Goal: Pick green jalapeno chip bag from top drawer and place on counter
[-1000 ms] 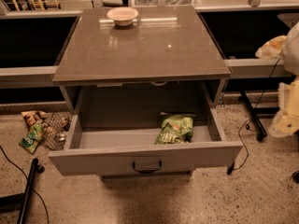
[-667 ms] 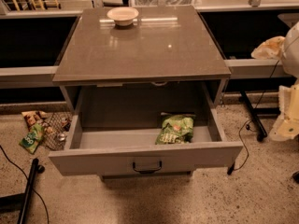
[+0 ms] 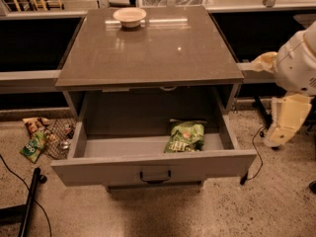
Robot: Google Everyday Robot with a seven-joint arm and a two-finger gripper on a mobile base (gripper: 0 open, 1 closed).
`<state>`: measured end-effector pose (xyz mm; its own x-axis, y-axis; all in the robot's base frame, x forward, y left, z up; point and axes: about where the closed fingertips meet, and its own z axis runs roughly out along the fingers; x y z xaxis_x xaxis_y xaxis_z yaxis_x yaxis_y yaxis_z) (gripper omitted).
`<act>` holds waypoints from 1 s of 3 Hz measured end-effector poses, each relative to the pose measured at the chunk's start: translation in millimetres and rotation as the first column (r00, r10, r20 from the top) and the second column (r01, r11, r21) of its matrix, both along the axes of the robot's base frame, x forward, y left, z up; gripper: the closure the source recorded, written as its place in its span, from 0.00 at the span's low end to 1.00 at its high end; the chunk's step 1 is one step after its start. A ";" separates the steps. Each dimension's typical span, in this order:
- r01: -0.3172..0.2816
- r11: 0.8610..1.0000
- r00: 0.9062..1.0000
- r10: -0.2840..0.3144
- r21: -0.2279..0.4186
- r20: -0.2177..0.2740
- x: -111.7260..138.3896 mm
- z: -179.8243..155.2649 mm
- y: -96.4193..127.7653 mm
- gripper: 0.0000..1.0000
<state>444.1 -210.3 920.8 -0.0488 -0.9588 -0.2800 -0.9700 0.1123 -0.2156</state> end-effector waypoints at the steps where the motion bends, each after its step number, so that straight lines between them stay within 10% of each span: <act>1: -0.009 0.999 1.000 0.010 0.051 -0.017 22.3 -24.1 1.4 0.00; 3: 0.014 0.996 0.999 -0.010 0.087 -0.050 54.2 -71.2 -10.9 0.00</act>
Offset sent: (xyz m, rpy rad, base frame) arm 0.0183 0.0011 -0.0183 0.0415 0.0106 0.0075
